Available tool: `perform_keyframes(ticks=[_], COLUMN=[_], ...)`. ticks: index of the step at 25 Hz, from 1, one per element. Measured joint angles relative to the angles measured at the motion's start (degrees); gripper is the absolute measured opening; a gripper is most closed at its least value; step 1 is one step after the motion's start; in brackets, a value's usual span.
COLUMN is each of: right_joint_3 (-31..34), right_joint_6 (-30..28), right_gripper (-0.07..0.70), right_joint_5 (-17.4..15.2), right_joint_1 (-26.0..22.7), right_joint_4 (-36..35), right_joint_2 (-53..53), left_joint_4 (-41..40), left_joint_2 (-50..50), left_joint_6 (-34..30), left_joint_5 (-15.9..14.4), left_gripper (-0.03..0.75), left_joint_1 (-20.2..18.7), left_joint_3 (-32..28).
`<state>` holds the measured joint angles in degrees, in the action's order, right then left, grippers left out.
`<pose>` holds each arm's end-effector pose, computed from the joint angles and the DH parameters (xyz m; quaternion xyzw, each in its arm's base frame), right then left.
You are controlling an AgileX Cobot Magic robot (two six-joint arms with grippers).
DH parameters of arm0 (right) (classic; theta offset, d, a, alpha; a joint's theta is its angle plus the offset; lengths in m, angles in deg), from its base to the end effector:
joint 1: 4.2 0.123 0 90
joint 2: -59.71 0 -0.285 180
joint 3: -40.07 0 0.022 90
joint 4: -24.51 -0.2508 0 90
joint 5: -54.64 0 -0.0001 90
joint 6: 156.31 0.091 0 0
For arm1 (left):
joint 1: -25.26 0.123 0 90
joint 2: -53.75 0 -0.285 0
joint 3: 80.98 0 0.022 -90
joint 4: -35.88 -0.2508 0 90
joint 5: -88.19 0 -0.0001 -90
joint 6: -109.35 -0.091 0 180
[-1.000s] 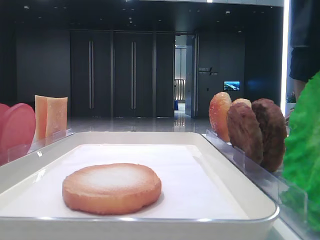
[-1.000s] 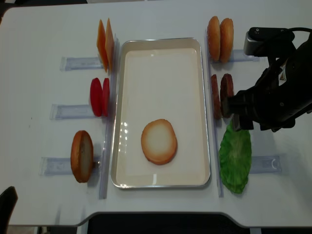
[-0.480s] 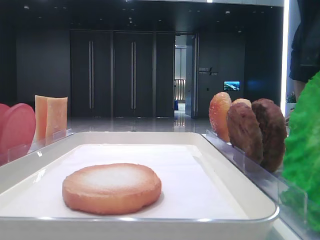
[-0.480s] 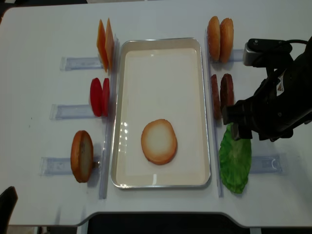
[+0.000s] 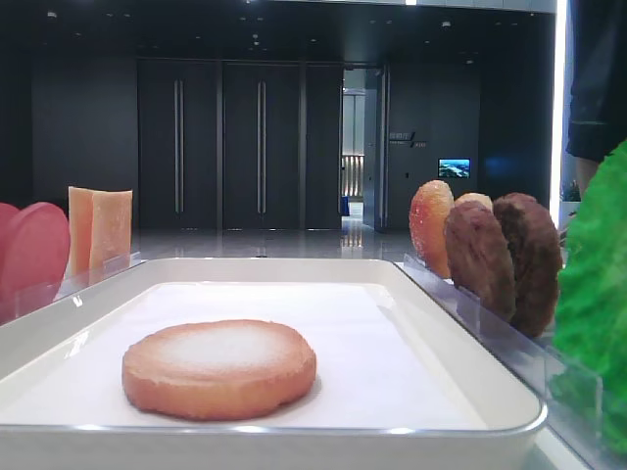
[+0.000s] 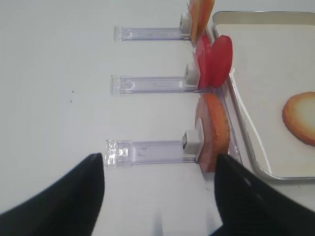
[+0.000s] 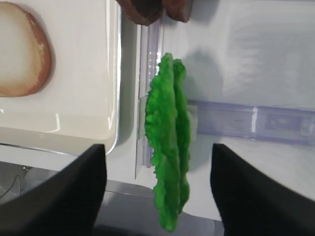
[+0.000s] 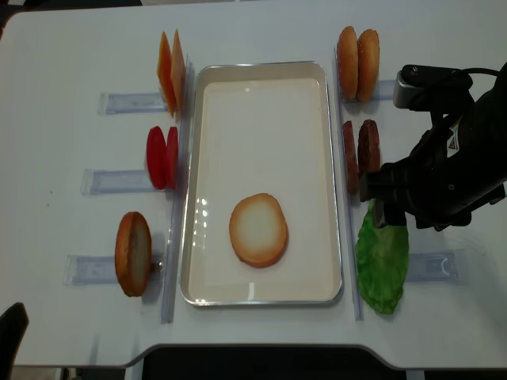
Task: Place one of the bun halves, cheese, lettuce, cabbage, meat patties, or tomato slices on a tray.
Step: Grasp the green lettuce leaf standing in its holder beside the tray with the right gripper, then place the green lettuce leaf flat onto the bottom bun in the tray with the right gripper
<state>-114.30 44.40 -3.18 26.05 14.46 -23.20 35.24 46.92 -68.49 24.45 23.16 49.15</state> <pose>0.1931 0.1282 0.2596 -0.0449 0.9888 0.1223 0.0727 -0.0070 0.0012 0.2668 -0.0008 0.8679 -0.0129 0.4965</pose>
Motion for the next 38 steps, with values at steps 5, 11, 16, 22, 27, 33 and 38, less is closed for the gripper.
perform_keyframes(ticks=[5,11,16,22,27,33,38], right_joint_3=[0.0,0.0,0.4,0.4,0.4,0.4,-1.5], right_joint_6=[0.0,0.0,0.0,0.0,0.0,0.1,0.1], right_gripper=[0.430,0.368,0.295,0.149,0.026,0.026,0.026], right_joint_5=[0.1,0.1,0.0,0.0,0.1,0.1,-2.6], right_joint_1=[0.0,0.0,0.0,0.0,0.0,0.0,0.0], right_joint_4=[0.0,0.0,0.0,0.0,0.0,0.0,-0.3], right_joint_2=[0.0,0.0,0.0,0.0,0.0,0.0,0.0], left_joint_4=[0.0,0.0,0.0,0.0,0.0,0.0,0.0], left_joint_2=[0.0,0.0,0.0,0.0,0.0,0.0,0.0], left_joint_6=[0.0,0.0,0.0,0.0,0.0,0.0,0.0], left_joint_5=[0.0,0.0,0.0,0.0,0.0,0.0,0.0], left_gripper=[0.534,0.534,0.534,0.534,0.534,0.534,0.534], left_joint_1=[0.0,0.0,0.0,0.0,0.0,0.0,0.0], left_joint_3=[0.0,0.0,0.0,0.0,0.0,0.0,0.0])
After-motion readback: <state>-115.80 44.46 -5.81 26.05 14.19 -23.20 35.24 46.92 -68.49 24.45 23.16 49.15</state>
